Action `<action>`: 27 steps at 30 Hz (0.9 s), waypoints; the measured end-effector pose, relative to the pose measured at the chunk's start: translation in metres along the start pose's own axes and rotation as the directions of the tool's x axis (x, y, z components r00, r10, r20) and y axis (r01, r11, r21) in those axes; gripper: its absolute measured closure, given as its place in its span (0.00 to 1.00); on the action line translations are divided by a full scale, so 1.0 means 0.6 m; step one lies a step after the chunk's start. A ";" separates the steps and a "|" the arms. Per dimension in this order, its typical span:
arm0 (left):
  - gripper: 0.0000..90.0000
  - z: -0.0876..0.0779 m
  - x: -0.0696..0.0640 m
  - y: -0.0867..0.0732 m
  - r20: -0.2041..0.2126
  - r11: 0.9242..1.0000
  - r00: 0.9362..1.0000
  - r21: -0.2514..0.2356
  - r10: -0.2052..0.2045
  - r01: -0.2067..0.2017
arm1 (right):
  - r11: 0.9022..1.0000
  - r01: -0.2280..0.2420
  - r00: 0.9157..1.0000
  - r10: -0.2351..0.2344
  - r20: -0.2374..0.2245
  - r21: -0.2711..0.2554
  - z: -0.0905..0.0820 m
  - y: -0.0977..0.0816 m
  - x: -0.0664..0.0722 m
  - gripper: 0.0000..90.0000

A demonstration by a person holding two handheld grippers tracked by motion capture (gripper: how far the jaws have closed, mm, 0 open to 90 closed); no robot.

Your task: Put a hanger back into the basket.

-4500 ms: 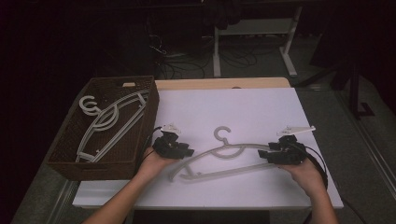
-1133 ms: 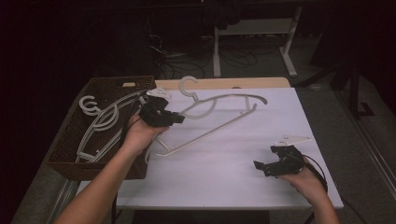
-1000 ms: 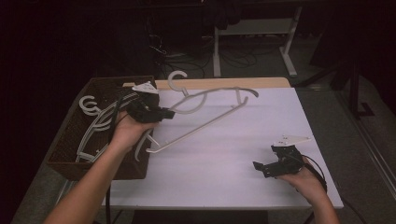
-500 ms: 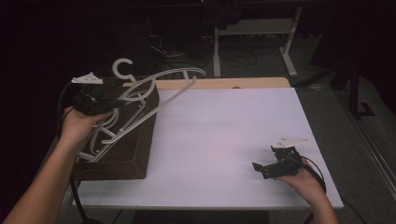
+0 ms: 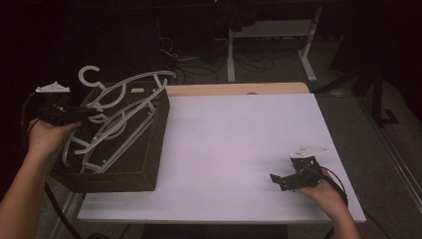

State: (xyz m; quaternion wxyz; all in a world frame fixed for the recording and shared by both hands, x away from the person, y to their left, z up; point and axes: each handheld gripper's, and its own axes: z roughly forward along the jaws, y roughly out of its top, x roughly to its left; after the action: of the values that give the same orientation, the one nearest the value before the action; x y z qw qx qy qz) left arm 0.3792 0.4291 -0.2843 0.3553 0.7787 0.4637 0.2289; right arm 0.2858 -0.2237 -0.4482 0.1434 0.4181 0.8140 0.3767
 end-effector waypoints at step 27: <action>0.75 0.070 0.058 -0.077 -0.042 0.986 0.997 0.156 -0.060 0.066 | 1.000 -0.019 1.000 0.019 0.021 0.004 -0.003 -0.001 -0.006 0.00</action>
State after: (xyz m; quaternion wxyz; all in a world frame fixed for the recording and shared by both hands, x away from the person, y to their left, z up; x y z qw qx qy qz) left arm 0.3983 0.4599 -0.3457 0.2913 0.7849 0.5110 0.1947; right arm 0.2867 -0.2274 -0.4477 0.1473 0.4299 0.8095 0.3718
